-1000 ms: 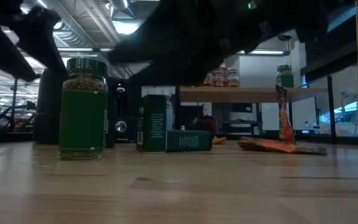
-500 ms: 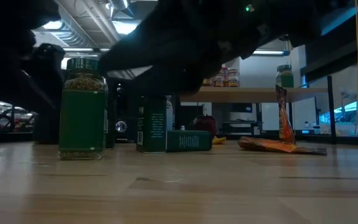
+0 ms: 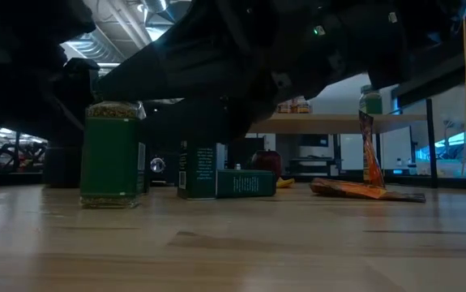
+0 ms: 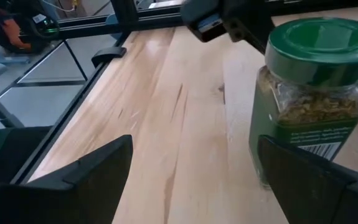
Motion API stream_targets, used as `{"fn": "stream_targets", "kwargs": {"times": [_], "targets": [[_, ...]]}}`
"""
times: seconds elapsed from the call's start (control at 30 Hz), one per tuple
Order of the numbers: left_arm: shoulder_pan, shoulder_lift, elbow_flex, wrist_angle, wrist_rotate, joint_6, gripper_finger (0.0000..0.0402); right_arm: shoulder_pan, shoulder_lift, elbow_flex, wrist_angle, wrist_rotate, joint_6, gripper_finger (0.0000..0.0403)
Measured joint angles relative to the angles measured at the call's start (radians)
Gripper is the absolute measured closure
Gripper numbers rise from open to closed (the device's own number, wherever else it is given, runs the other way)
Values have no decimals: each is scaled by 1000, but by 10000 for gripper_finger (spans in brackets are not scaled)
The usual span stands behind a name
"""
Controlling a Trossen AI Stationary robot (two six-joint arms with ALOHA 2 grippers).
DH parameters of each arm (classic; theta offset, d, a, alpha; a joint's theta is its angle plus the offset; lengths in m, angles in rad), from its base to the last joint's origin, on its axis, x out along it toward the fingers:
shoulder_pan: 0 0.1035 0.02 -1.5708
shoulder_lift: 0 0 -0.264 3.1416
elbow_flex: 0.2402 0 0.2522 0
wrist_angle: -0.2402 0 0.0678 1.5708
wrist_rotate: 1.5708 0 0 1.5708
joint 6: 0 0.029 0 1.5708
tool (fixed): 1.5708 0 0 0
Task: Shelf spices
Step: Put the green seasoning bottle on the shelf
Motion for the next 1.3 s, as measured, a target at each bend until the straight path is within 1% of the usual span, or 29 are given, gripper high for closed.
{"fn": "stream_targets", "kwargs": {"times": [0.23, 0.63, 0.73, 0.87, 1.0, 1.17, 1.3], "targets": [[32, 0, 0, 3, -77, -13, 123, 0, 0, 0, 0, 1, 0, 52], [40, 1, 0, 64, -63, -9, 123, 1, 0, 0, 4, 45, 1, 52], [40, 1, 0, 75, -53, 1, 123, 1, 3, 13, 0, 1, 1, 52], [42, 1, 0, 78, -50, 10, 123, 1, 45, 64, 3, -61, 2, 52], [43, 1, 0, 78, -50, 8, 123, -4, 64, 96, -76, -68, 2, 52], [41, 1, 0, 76, -51, 5, 123, -6, 63, 117, -98, -68, -6, 52], [41, 1, 0, 76, -43, -8, 123, -5, 63, 117, -98, -24, -25, 52]]}}
